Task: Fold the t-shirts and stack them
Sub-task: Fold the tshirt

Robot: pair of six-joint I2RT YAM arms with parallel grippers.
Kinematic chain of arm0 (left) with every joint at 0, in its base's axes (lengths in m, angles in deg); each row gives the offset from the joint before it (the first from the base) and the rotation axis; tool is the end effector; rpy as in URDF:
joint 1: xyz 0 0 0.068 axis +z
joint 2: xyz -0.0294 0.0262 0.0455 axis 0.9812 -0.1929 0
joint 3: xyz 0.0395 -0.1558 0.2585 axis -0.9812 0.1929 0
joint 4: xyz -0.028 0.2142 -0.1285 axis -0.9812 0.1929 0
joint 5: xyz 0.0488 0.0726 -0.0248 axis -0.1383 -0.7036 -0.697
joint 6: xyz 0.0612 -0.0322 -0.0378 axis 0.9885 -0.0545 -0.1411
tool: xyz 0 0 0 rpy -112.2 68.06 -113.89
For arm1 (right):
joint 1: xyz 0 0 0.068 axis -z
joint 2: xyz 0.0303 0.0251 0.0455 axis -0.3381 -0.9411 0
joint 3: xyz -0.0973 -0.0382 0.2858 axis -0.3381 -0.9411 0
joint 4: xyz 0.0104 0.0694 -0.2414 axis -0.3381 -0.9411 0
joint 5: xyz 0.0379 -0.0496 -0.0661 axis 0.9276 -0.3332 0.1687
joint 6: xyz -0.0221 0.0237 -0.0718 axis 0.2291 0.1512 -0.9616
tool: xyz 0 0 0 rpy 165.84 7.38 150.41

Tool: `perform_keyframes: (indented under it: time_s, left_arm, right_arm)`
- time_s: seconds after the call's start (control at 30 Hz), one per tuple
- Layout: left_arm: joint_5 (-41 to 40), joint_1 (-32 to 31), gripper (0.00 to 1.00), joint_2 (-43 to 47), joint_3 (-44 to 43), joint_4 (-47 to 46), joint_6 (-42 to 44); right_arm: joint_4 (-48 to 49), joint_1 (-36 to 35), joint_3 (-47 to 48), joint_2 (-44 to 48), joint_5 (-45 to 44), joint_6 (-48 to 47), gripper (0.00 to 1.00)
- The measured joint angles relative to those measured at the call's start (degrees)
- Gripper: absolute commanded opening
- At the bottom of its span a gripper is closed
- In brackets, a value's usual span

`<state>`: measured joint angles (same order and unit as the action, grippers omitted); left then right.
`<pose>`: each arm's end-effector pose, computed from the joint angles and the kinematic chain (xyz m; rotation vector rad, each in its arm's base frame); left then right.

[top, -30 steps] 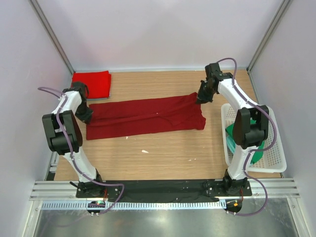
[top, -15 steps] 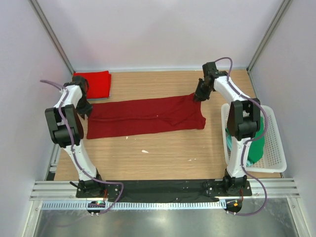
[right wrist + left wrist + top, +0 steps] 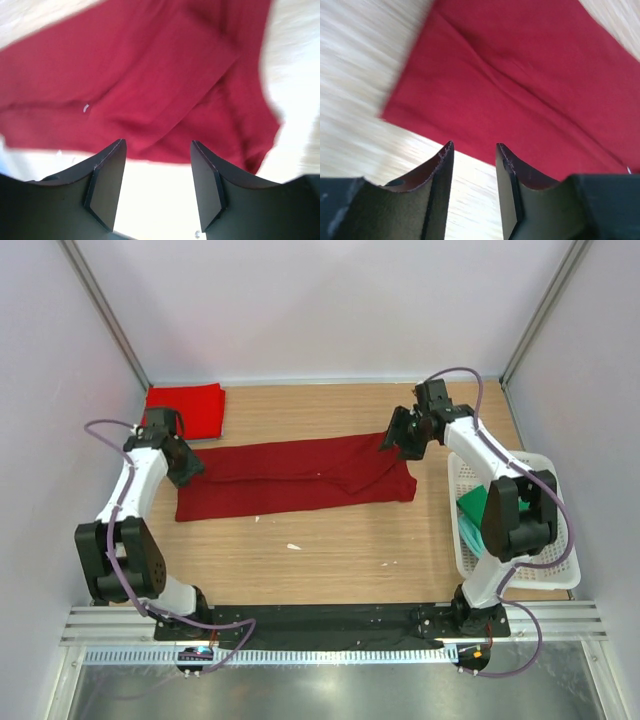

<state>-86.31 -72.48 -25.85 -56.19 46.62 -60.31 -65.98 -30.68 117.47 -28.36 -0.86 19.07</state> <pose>0.3067 0.0435 0.2774 -0.9844 2.4475 0.0061 0.3938 0.0900 0.2672 0.3347 2.6042 0.5200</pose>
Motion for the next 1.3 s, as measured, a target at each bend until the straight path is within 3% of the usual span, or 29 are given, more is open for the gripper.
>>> perform_keyframes:
  time_s: [0.07,0.23,0.33,0.37,0.7,1.3]
  left_arm:
    - [4.94,-0.15,0.31,0.92,2.84,-1.84,0.17]
    - [15.13,-1.40,0.26,-3.76,5.77,-5.51,1.79]
    - [17.68,-2.75,0.26,-7.85,6.10,-6.36,2.49]
    - [18.29,-3.30,0.26,-9.05,6.29,-6.45,2.64]
    - [19.71,-5.20,0.18,-14.03,7.17,-9.01,2.12]
    - [19.21,-5.20,0.11,-18.49,4.46,-6.29,2.91]
  right_arm:
    - [1.97,-0.79,-4.76,3.52,2.71,0.66,0.59]
    - [4.72,-4.17,-9.11,2.86,3.78,1.73,0.57]
    - [5.16,-9.05,-8.59,0.57,1.05,3.34,0.43]
    - [4.90,-10.97,-7.54,-0.59,-0.07,4.13,0.34]
    - [8.46,-24.70,0.33,-9.77,-9.73,9.94,0.10]
    - [9.86,-25.27,3.98,-16.61,-15.02,10.78,0.06]
